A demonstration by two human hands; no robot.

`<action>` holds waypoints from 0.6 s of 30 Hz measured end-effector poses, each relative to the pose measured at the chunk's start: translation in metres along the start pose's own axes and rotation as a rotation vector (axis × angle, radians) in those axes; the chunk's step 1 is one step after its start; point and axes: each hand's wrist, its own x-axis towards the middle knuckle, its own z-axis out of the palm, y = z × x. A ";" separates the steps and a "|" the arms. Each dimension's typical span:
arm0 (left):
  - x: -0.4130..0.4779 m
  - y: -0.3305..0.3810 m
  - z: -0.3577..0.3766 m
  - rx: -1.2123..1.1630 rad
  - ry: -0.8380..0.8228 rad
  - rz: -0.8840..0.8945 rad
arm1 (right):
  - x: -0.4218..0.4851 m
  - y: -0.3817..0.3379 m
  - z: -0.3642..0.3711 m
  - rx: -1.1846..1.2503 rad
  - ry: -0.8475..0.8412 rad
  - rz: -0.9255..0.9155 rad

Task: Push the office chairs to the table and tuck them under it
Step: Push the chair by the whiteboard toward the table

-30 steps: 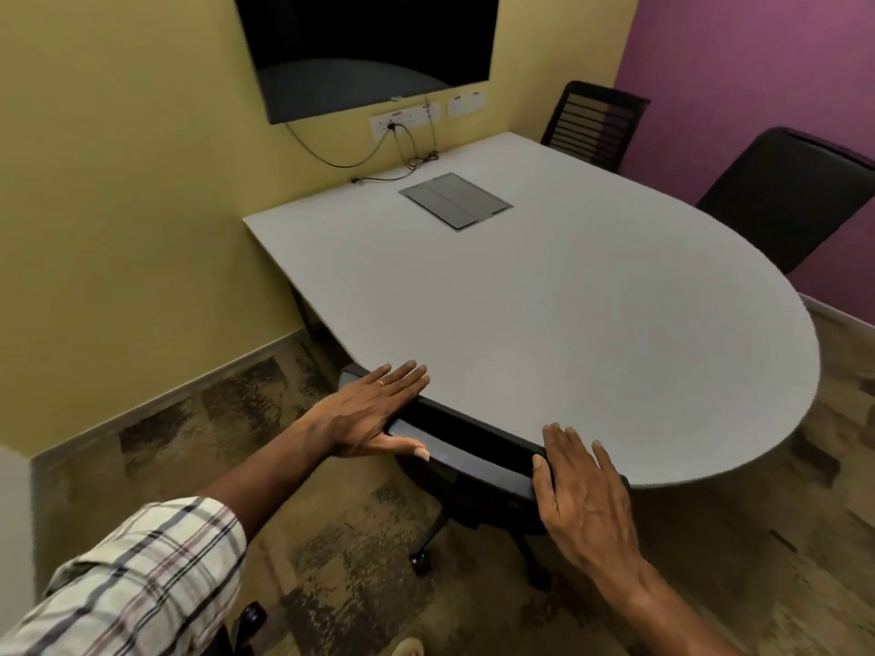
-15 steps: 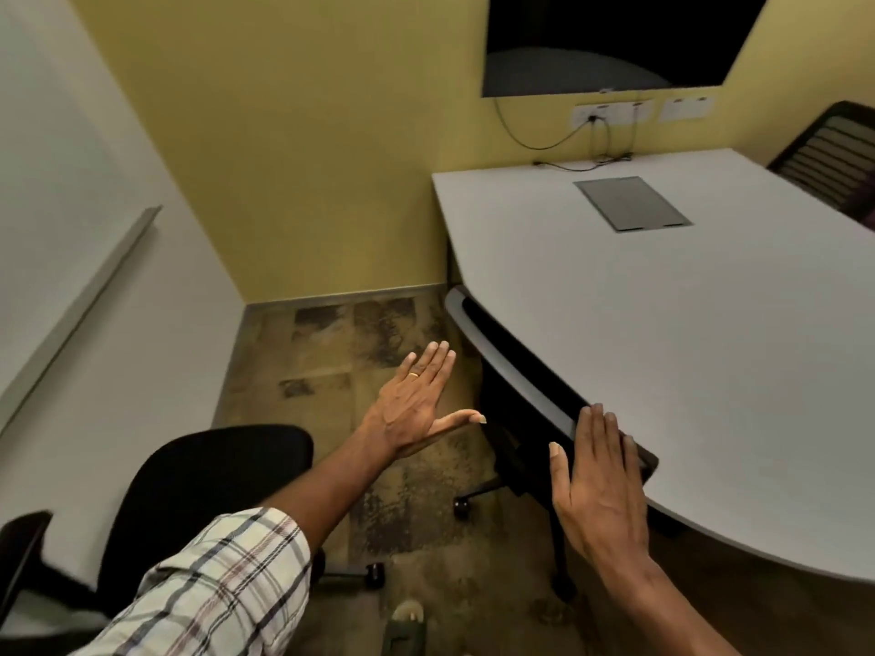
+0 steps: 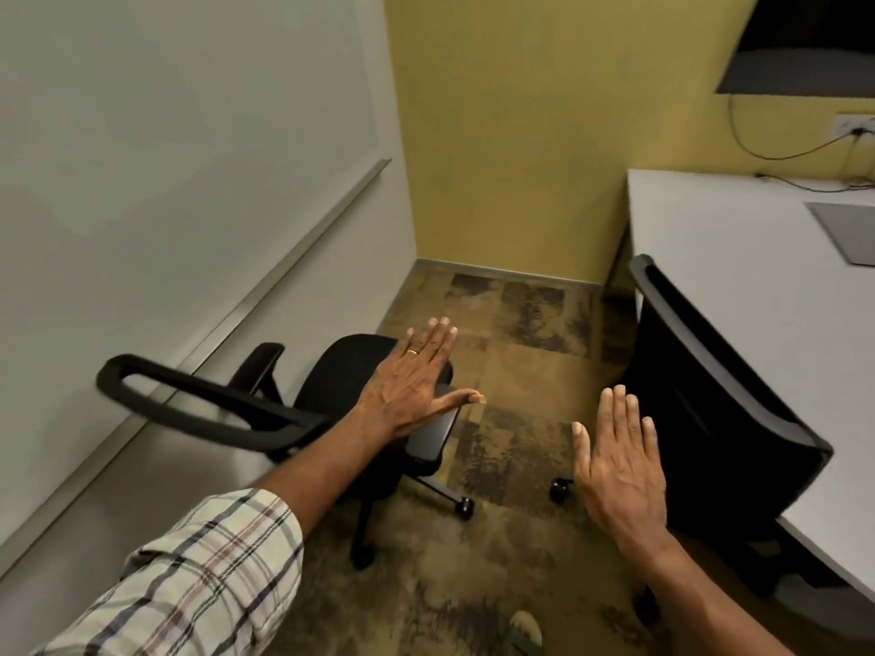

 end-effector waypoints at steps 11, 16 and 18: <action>-0.181 -0.091 -0.017 0.063 0.006 -0.272 | -0.086 -0.115 0.005 0.085 -0.120 -0.230; -0.268 -0.128 -0.033 0.081 0.075 -0.408 | -0.121 -0.184 0.002 0.139 -0.097 -0.393; -0.283 -0.144 -0.035 0.065 0.082 -0.466 | -0.119 -0.205 0.003 0.152 -0.103 -0.443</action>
